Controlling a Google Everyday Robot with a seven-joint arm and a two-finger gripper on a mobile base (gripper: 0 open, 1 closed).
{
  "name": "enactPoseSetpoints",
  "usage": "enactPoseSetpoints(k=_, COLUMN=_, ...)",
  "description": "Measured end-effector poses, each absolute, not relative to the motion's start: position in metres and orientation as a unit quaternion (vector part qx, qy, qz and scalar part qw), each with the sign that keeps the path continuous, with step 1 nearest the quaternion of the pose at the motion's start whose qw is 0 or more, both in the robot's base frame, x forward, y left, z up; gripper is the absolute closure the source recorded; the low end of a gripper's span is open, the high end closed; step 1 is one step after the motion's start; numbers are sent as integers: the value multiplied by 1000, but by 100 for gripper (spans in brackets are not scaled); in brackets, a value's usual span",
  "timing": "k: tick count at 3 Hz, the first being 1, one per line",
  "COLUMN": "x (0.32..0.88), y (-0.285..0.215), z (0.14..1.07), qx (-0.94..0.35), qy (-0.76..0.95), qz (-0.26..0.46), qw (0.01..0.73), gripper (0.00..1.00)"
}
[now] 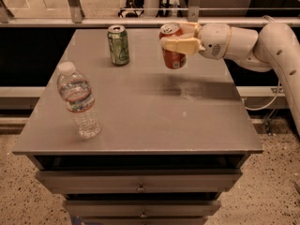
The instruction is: Place coke can upright
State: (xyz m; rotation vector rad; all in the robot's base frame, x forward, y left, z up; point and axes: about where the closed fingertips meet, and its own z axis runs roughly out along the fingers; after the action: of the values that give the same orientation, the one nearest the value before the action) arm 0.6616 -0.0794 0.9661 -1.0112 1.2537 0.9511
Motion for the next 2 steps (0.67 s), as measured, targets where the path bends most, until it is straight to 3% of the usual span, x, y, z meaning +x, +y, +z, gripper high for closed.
enactPoseSetpoints(k=2, x=653, y=-90, z=928, qx=-469, qy=511, qz=399, qw=599, gripper=100)
